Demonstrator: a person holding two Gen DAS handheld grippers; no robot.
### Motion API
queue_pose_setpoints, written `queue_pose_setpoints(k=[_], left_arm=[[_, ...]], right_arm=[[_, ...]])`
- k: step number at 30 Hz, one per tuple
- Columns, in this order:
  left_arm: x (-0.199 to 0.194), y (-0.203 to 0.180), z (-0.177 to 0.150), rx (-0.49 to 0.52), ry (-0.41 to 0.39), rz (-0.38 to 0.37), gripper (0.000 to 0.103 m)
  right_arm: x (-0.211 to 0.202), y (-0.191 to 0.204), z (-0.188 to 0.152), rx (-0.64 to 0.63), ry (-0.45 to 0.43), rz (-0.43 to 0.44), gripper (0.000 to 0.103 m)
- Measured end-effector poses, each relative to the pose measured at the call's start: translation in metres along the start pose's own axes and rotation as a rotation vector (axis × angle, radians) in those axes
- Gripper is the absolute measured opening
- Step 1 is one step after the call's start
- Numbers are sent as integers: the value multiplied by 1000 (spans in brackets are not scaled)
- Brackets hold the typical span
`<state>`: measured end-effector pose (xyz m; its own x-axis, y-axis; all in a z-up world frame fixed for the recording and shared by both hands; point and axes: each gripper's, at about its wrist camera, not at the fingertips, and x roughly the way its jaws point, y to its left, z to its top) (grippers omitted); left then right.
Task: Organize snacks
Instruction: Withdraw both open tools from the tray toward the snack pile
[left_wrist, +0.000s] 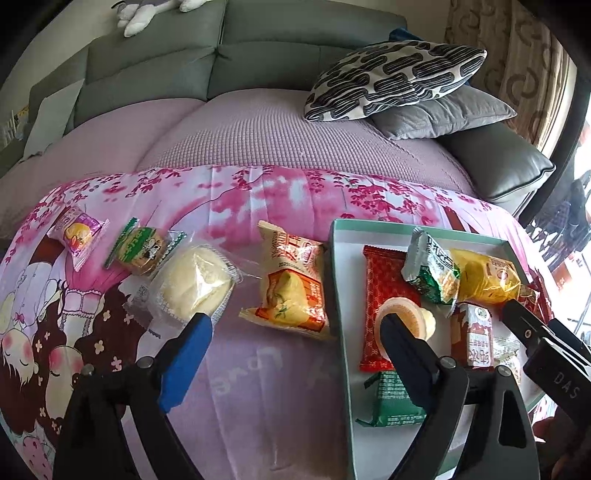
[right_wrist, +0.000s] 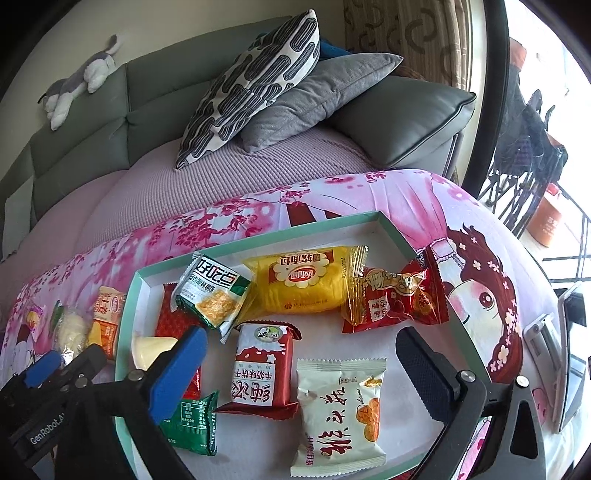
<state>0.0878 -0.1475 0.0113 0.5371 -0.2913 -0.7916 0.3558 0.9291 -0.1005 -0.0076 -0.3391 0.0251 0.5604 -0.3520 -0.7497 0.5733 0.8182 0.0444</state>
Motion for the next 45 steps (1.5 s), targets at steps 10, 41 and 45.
queue_pose_setpoints(k=[10, 41, 45], left_arm=[[-7, 11, 0, -16, -37, 24, 103], [-36, 142, -1, -206, -63, 270, 103], [-43, 158, -2, -248, -75, 271, 103]], right_arm=[[-2, 4, 0, -17, -6, -11, 103], [-9, 90, -16, -177, -3, 182, 103], [-10, 110, -21, -224, -1, 207, 103]])
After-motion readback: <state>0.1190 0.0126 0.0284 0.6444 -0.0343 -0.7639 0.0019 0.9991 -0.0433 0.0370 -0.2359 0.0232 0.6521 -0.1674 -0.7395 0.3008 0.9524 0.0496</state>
